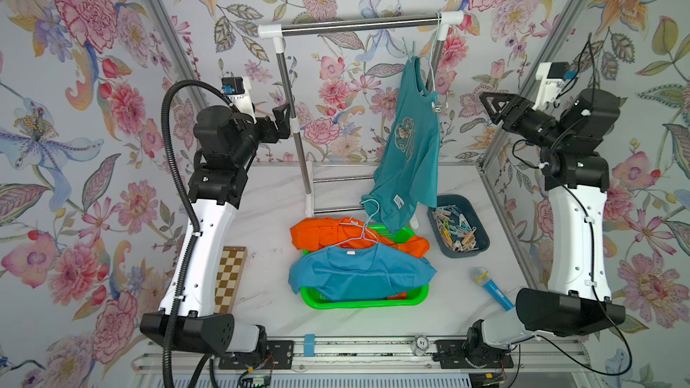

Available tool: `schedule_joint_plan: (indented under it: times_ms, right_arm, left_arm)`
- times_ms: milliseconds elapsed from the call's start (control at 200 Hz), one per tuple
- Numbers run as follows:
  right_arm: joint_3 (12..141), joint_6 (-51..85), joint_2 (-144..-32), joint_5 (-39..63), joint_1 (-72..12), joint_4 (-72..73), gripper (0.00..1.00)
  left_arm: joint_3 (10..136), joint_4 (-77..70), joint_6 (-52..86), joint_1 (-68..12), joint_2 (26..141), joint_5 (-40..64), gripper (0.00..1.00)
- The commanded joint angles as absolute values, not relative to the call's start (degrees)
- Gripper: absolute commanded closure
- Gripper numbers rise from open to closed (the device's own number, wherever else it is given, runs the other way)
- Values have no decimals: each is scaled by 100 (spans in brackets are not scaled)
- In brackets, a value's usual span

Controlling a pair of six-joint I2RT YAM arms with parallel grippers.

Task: Use clothespins to secure the t-shirt on both sides of the hanger
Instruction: Pick up the clothespin from the storage box.

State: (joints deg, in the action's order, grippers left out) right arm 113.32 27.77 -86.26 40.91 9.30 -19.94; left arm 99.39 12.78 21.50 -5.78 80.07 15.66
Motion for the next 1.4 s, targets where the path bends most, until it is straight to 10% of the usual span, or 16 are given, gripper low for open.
schedule_joint_plan:
  times_ms: [0,330,636,931,1396]
  right_arm:
    - [11224,2234,-7995,3393,774,-2511,36]
    - [9260,1098,-5643,-428,-2807,-3311,41]
    - [8186,1036,-6139,-2400,-6361,-4012,42]
    - [7202,1255,-6558,-709,-5572,-4131,70]
    - [4821,2619,-5021,-246,-2084,-4184,74]
  left_arm:
    - [9566,1200,2149,-544,7488,1510,0]
    - [7870,1419,2171,-679,5961,1759,2]
    - [6405,2087,1878,-1574,5434,1666,1]
    - [5153,2097,2023,-1760,5490,2122,8]
    - [5088,1456,2051,-2634,6604,1743,5]
